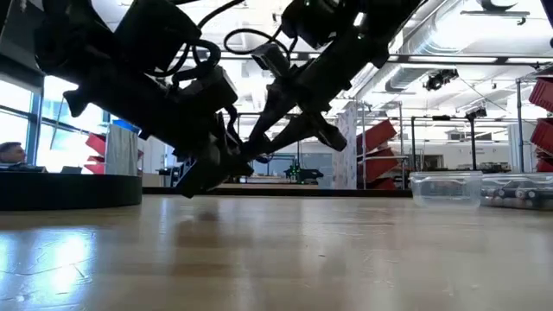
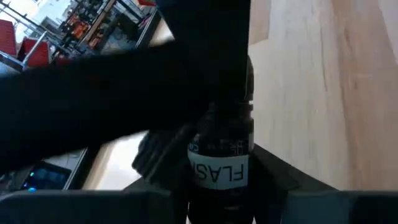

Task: Insert battery
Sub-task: Close the black flashlight lid

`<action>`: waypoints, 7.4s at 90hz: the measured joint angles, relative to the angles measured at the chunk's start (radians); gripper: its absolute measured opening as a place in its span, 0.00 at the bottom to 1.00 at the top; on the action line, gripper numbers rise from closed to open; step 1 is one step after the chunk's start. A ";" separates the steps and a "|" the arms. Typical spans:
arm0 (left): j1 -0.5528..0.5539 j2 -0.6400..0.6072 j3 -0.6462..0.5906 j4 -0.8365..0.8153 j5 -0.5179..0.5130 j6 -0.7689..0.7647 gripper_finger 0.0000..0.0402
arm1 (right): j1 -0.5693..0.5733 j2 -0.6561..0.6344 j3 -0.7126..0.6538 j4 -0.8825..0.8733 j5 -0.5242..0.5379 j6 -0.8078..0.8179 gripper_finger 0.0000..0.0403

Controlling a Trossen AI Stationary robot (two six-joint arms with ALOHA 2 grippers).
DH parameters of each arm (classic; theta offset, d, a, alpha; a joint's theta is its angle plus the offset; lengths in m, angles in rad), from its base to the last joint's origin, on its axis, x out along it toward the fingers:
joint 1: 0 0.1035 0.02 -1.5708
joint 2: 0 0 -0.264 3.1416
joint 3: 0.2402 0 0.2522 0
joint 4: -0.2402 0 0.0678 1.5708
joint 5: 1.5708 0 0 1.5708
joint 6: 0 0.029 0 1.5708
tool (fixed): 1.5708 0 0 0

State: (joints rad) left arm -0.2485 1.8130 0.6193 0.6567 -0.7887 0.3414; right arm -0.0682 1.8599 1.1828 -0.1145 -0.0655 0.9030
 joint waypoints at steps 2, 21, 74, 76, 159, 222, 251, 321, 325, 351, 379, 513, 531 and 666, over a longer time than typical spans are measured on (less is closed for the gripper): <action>0.000 0.000 0.000 0.000 0.008 -0.002 0.25 | -0.001 0.000 0.000 0.002 -0.001 -0.008 0.28; 0.003 -0.032 0.006 -0.019 0.235 -0.064 0.25 | -0.017 -0.011 0.000 0.012 -0.004 -0.155 0.43; 0.154 -0.080 0.001 -0.119 0.770 -0.309 0.25 | 0.255 -0.148 0.001 -0.122 0.209 -1.229 0.50; 0.156 -0.080 0.000 -0.120 0.790 -0.313 0.25 | 0.269 -0.145 0.000 -0.122 0.240 -1.262 0.49; 0.150 -0.078 -0.001 -0.066 0.866 -0.281 0.25 | 0.319 -0.045 0.000 -0.126 0.422 -1.644 0.34; 0.150 -0.078 -0.001 -0.058 0.858 -0.253 0.25 | 0.303 -0.039 0.000 -0.099 0.356 -1.550 0.24; 0.149 -0.077 -0.002 -0.059 0.810 -0.232 0.25 | 0.295 -0.040 0.000 -0.106 0.354 -1.394 0.18; 0.068 -0.076 -0.004 -0.048 0.316 -0.046 0.25 | 0.166 -0.041 0.000 -0.098 0.239 -0.469 0.18; 0.068 -0.076 -0.004 -0.048 0.299 -0.047 0.25 | 0.159 -0.041 0.000 -0.098 0.239 -0.412 0.18; 0.070 -0.076 -0.003 -0.029 0.199 -0.052 0.25 | 0.126 -0.041 0.000 -0.092 0.248 -0.003 0.17; 0.068 -0.079 0.003 -0.032 0.221 -0.054 0.25 | 0.118 -0.038 0.000 -0.101 0.144 -0.170 0.17; 0.151 -0.047 -0.002 0.017 0.830 -0.188 0.25 | 0.413 0.040 0.215 -0.417 0.568 -1.829 0.27; 0.151 -0.047 -0.001 0.016 0.830 -0.184 0.25 | 0.410 0.040 0.217 -0.422 0.597 -1.801 0.44; 0.151 -0.047 0.000 0.014 0.818 -0.183 0.25 | 0.361 0.040 0.188 -0.359 0.494 -1.817 0.33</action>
State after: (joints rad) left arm -0.0975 1.7660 0.6189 0.6708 0.0295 0.1589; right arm 0.2924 1.8996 1.3708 -0.4736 0.4285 -0.9142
